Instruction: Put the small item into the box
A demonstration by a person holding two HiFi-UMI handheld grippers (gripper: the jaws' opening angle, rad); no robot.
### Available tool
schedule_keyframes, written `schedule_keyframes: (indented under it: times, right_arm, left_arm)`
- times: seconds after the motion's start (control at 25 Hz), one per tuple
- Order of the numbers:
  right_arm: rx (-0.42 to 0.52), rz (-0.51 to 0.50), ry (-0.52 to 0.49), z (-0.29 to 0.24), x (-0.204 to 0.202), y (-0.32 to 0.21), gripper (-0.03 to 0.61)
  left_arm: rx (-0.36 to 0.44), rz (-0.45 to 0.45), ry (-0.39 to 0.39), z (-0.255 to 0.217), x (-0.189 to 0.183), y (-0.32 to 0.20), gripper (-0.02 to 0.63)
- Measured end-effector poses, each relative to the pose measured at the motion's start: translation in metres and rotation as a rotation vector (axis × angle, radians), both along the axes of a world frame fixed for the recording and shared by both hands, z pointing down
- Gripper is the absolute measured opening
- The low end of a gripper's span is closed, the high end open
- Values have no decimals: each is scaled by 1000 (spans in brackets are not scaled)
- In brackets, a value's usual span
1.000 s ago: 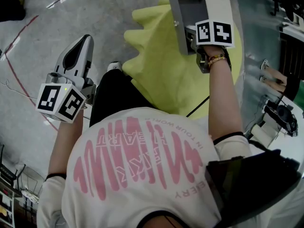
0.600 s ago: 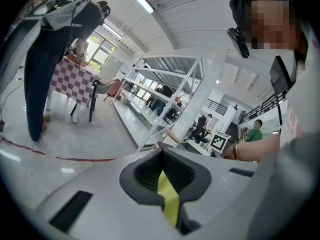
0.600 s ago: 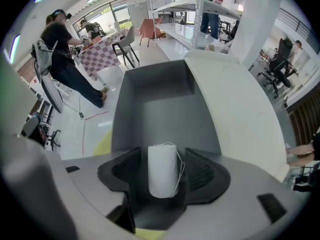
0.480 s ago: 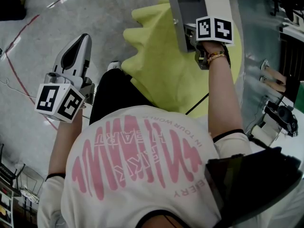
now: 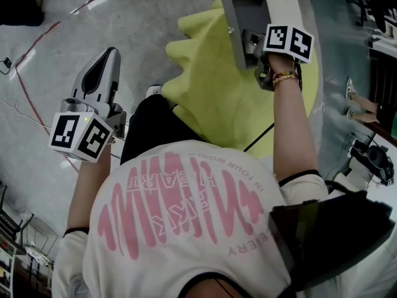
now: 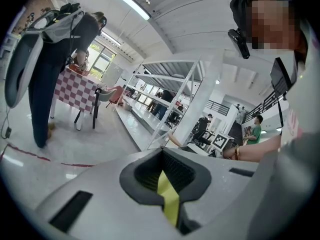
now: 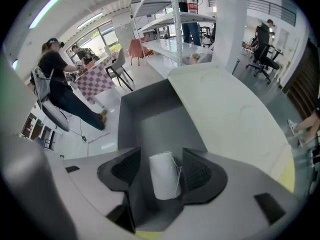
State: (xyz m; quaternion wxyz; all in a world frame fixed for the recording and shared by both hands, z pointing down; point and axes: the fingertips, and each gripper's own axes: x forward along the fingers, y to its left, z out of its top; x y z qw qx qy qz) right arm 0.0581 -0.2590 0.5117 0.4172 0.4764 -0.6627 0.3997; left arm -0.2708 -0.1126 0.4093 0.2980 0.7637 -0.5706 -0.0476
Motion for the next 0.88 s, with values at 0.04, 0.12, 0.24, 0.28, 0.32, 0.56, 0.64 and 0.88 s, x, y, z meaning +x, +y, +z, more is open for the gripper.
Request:
schedule_keyframes:
  times: [0.04,0.12,0.24,0.28,0.32,0.56,0.64,0.88]
  right_arm:
    - [13,7,-15,-2,0,-1,258]
    - [41,9,-42,-6,-2,-4,255]
    - [98,16,-78,-13,-1,-9,218]
    - [118,22,-90,-16,1,-10,195]
    - [137,29,-104,-19,2,-10,179]
    - [218,83,-243,-36,9,-6,56]
    - [229,111,-282,-36,13,-4,25]
    - [277,180,-510,-56,10,12,6]
  left_arm:
    - [4,-5,-3,-2,1,2,6]
    - [9,-18,-6,-4,3,5,6]
    - [16,-30,-13,-7,7,9,6]
    - [21,-32,-17,-10,9,12,6]
    - [26,-36,-20,-14,11,15,6]
    - [80,-81,-60,-47,14,29,6]
    - [90,-92,-71,-56,14,32,6]
    - [135,-110,-68,-86,23,43,6]
